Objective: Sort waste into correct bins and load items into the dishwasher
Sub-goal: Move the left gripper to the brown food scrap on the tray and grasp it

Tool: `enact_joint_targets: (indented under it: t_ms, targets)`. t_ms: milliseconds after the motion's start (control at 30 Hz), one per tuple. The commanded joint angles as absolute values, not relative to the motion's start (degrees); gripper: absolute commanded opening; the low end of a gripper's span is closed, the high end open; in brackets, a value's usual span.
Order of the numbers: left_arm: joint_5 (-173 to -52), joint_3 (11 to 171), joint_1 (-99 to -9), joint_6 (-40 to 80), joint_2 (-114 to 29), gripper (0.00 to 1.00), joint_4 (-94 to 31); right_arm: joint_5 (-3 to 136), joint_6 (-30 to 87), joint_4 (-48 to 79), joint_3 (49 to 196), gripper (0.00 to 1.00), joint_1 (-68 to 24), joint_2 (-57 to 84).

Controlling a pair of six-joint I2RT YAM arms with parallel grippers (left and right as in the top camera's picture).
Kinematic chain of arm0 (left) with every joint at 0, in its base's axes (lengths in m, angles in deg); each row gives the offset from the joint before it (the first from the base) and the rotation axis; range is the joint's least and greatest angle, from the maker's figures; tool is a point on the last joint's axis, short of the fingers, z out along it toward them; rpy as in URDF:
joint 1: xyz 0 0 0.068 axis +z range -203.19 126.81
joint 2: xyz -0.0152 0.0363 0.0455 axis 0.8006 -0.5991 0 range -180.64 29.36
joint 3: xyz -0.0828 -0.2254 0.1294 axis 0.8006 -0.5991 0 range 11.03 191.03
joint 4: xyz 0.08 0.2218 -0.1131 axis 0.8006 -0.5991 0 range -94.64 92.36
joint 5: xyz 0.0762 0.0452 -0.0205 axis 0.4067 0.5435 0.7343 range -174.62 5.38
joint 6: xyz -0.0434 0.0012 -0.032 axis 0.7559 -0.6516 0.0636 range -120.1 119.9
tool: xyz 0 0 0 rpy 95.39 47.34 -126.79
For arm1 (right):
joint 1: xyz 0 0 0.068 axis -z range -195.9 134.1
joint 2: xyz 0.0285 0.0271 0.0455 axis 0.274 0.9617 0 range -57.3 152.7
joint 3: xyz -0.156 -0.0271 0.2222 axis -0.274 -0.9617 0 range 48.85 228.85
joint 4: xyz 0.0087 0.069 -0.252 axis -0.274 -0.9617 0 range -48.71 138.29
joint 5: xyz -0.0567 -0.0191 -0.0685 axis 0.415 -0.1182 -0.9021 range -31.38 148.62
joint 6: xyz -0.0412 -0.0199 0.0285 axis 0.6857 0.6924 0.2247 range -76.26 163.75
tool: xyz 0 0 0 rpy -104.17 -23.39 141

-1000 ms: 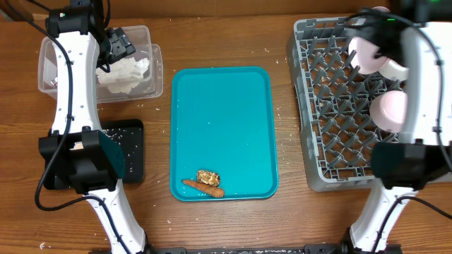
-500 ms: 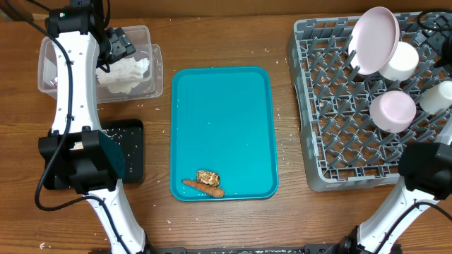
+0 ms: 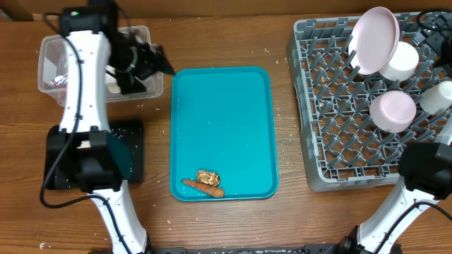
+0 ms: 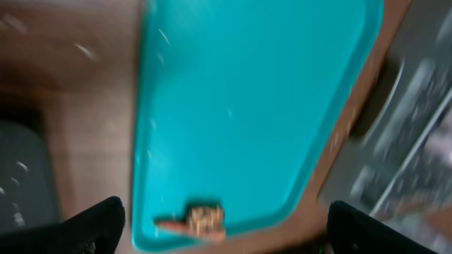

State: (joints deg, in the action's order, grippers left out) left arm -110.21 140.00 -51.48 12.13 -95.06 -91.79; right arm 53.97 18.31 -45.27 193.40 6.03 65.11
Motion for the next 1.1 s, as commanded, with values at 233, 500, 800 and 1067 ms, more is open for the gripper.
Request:
enact_joint_targets:
  t_ms: [233, 500, 800, 1067]
  targets:
    - [-100.61, 131.06, -68.24, 7.39, -95.61, 0.90, -94.47, 54.22, 18.40, -45.07, 194.73, 1.00, 6.14, 63.34]
    - [-96.57, 120.02, -70.60, 13.03, -90.67, 0.95, -94.50, 54.24, 18.40, -45.07, 194.73, 1.00, 6.14, 63.34]
    - [-95.15, 99.24, -72.66, 13.31, -70.52, 0.97, -82.39, 54.24, 18.40, -45.07, 194.73, 1.00, 6.14, 63.34]
    - [-93.25, 83.89, -75.10, 14.78, -66.95, 1.00, -66.37, 54.24, 18.40, -45.07, 194.73, 1.00, 6.14, 63.34]
